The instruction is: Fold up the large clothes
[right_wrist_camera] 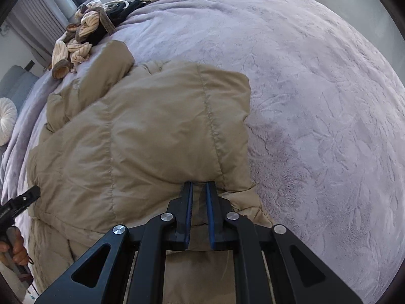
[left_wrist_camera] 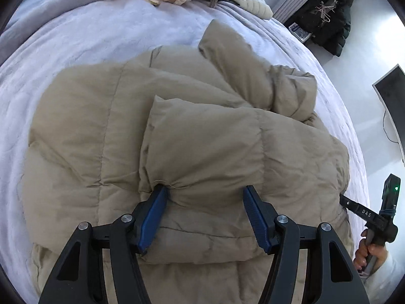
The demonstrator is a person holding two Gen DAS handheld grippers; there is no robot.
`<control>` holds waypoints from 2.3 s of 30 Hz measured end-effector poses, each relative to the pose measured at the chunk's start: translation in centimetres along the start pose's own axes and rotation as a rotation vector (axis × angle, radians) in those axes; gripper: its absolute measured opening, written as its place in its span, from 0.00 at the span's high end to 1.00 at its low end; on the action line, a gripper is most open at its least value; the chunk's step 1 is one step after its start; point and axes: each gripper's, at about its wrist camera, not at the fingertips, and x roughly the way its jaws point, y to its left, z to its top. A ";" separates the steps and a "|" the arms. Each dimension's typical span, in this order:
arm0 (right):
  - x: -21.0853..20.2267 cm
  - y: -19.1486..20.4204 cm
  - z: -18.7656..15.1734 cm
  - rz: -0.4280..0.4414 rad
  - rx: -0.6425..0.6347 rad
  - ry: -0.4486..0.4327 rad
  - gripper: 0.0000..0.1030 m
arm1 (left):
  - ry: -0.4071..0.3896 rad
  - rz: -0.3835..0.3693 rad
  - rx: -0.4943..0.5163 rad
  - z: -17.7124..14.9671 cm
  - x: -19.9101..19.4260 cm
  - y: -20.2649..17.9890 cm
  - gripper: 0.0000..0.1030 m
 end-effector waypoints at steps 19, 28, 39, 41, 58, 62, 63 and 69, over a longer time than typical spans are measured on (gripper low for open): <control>-5.2 -3.5 -0.5 0.113 0.107 0.026 0.83 | -0.007 0.240 -0.040 -2.3 -6.2 0.8 0.37; -8.5 -4.2 -3.2 0.179 0.140 0.080 0.57 | 0.048 0.326 -0.079 -6.6 -9.4 -1.6 0.37; -13.1 -4.5 -7.6 0.254 0.158 0.147 0.29 | 0.037 0.366 -0.100 -12.9 -15.7 -6.7 0.07; -13.5 -4.5 -8.2 0.261 0.156 0.162 0.28 | 0.034 0.366 -0.111 -13.8 -16.5 -7.1 0.07; -17.8 -1.7 -15.4 0.263 0.210 0.105 0.09 | 0.071 0.368 -0.109 -20.9 -21.2 -3.8 0.00; -18.3 -0.6 -17.7 0.277 0.249 0.119 0.00 | 0.100 0.383 -0.084 -22.8 -21.5 -2.4 0.00; -18.4 -0.3 -18.4 0.294 0.268 0.137 0.00 | 0.108 0.394 -0.079 -23.3 -21.6 -2.0 0.00; -18.1 0.4 -21.5 0.310 0.315 0.222 0.00 | 0.139 0.434 -0.066 -25.8 -22.5 0.0 0.00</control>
